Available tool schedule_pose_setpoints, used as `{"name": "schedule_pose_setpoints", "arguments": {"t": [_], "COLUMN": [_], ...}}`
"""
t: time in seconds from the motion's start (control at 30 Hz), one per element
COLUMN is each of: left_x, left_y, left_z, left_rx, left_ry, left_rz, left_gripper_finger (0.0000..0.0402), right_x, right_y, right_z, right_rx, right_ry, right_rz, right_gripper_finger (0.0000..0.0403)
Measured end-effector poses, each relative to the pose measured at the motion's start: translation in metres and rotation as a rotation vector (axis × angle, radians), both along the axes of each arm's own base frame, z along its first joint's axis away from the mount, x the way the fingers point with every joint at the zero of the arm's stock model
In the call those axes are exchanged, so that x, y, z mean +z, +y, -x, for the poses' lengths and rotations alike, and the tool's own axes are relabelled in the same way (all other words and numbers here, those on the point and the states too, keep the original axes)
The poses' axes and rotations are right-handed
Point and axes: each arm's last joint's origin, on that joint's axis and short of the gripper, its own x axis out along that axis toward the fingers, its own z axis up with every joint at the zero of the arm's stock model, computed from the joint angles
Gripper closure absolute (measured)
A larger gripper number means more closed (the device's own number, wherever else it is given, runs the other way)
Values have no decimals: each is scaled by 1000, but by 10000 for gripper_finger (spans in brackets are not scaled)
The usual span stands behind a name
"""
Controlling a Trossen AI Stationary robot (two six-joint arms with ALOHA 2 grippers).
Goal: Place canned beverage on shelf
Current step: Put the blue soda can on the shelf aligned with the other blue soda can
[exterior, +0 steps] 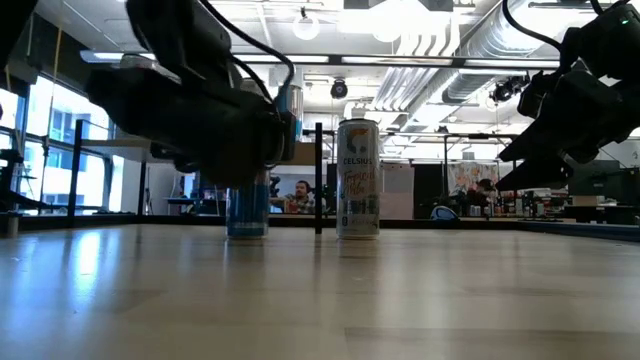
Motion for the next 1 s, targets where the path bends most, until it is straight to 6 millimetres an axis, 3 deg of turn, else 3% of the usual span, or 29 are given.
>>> {"name": "schedule_pose_setpoints", "arguments": {"t": [0.33,0.73,1.0], "left_x": [-3,-3,-3], "left_y": [8,2,-6], "left_z": [-4,-6,-5], "left_rx": [48,28,-3], "left_ry": [-98,-139,-145], "left_rz": [78,92,77], "left_gripper_finger": [71,207,209], "right_x": [0,0,0], "right_y": [0,0,0], "right_z": [0,0,0], "right_rx": [-3,-2,2], "right_ry": [0,0,0], "right_rz": [2,1,-1], "right_gripper_finger": [43,43,43]}}
